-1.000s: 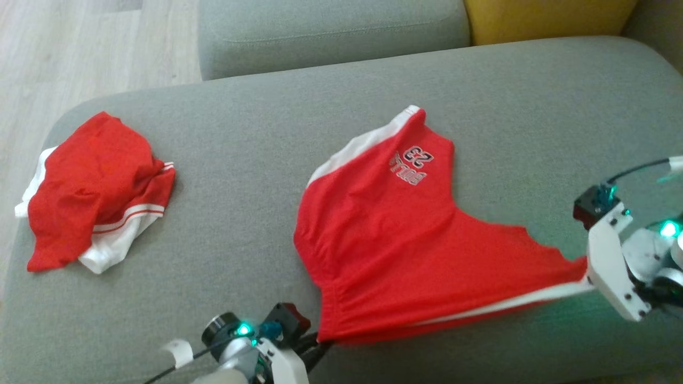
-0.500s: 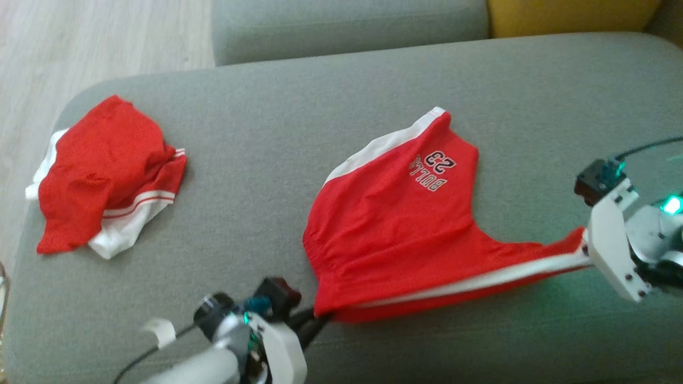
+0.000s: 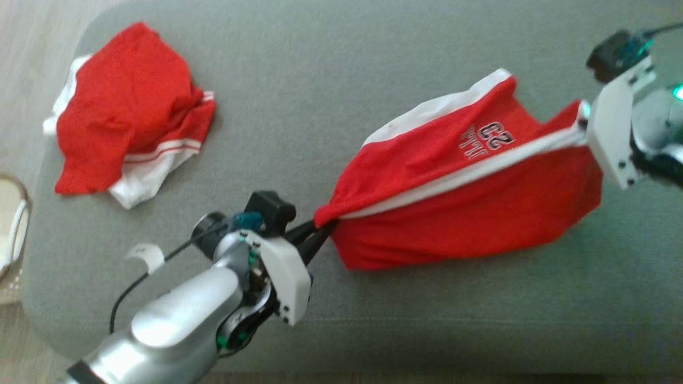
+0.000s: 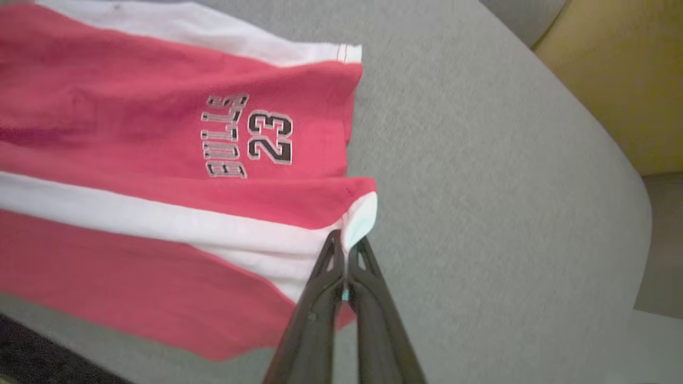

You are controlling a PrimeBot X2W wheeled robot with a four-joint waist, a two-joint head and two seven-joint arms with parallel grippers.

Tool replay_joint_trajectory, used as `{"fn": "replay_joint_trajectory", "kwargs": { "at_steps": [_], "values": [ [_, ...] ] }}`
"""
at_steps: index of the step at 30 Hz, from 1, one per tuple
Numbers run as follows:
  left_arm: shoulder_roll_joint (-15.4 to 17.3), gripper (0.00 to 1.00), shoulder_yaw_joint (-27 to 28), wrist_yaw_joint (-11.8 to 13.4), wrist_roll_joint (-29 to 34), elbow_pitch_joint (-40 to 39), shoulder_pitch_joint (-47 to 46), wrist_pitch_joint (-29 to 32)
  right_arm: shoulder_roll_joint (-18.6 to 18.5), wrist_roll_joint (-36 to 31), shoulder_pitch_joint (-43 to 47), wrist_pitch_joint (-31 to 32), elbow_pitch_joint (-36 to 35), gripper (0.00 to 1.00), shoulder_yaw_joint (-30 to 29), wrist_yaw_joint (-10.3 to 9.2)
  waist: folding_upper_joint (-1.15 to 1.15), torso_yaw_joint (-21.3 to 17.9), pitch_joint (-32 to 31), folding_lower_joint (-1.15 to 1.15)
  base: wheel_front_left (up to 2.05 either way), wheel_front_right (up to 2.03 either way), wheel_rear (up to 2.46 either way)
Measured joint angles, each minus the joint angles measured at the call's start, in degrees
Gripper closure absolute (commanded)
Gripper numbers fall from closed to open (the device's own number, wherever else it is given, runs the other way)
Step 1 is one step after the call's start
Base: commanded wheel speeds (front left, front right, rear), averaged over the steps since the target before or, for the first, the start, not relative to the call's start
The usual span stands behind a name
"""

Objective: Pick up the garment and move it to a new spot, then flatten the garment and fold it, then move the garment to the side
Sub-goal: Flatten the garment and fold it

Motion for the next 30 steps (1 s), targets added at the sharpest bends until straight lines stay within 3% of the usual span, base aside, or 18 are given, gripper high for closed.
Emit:
{"fn": "replay_joint_trajectory", "kwargs": {
  "at_steps": [14, 22, 23, 24, 25, 26, 27, 28, 30],
  "values": [
    [-7.86, 1.00, 2.77, -2.22, -0.02, 10.49, -7.28, -5.79, 4.58, -5.66, -12.87, -17.73, 16.17, 1.00, 4.89, 0.00, 0.00, 6.03, 9.81, 0.00, 0.00, 0.00, 0.00],
    [-10.56, 1.00, 3.22, -3.47, -0.03, 14.60, -9.21, -8.24, 6.24, -5.66, -16.02, -22.79, 23.96, 1.00, 6.65, 0.00, 0.00, 7.33, 12.43, 0.00, 0.00, 0.00, 0.00],
    [-10.84, 0.92, 3.25, -3.49, -0.03, 14.92, -9.44, -8.46, 6.57, -5.66, -16.27, -22.94, 24.83, 1.00, 6.71, 0.00, 0.00, 7.37, 12.64, 0.00, 0.00, 0.00, 0.00],
    [-11.16, 0.57, 3.28, -3.59, -0.04, 15.27, -9.62, -8.50, 6.84, -5.63, -16.45, -23.02, 25.62, 1.00, 6.83, 0.00, 0.00, 7.39, 12.79, 0.00, 0.00, 0.00, 0.00],
    [-11.46, 0.03, 3.37, -3.99, -0.04, 15.57, -9.74, -9.00, 7.12, -5.53, -16.56, -23.02, 26.41, 1.00, 6.94, 0.00, 0.00, 7.38, 12.91, 0.00, 0.00, 0.00, 0.00],
    [-11.78, 0.00, 3.57, -3.98, -0.04, 15.86, -9.81, -9.51, 7.37, -5.42, -16.61, -23.02, 27.24, 1.00, 7.04, 0.00, 0.00, 7.32, 12.98, 0.00, 0.00, 0.00, 0.00],
    [-12.09, 0.00, 3.83, -3.92, -0.05, 16.17, -9.86, -9.87, 7.67, -5.37, -16.71, -23.04, 28.08, 0.94, 7.11, 0.00, 0.00, 7.23, 13.01, 0.00, 0.00, 0.00, 0.00],
    [-12.36, 0.00, 4.08, -3.90, -0.04, 16.49, -9.95, -10.11, 7.90, -5.43, -16.90, -23.60, 28.89, 0.00, 7.13, 0.00, 0.00, 7.11, 13.01, 0.00, 0.00, 0.00, 0.00],
    [-12.62, 0.00, 4.79, -3.75, -0.05, 16.89, -10.17, -11.07, 8.49, -5.92, -17.61, -25.81, 30.81, 0.00, 6.76, 0.00, 0.00, 6.79, 12.84, 0.01, 0.00, 0.00, 0.00]
  ]
}}
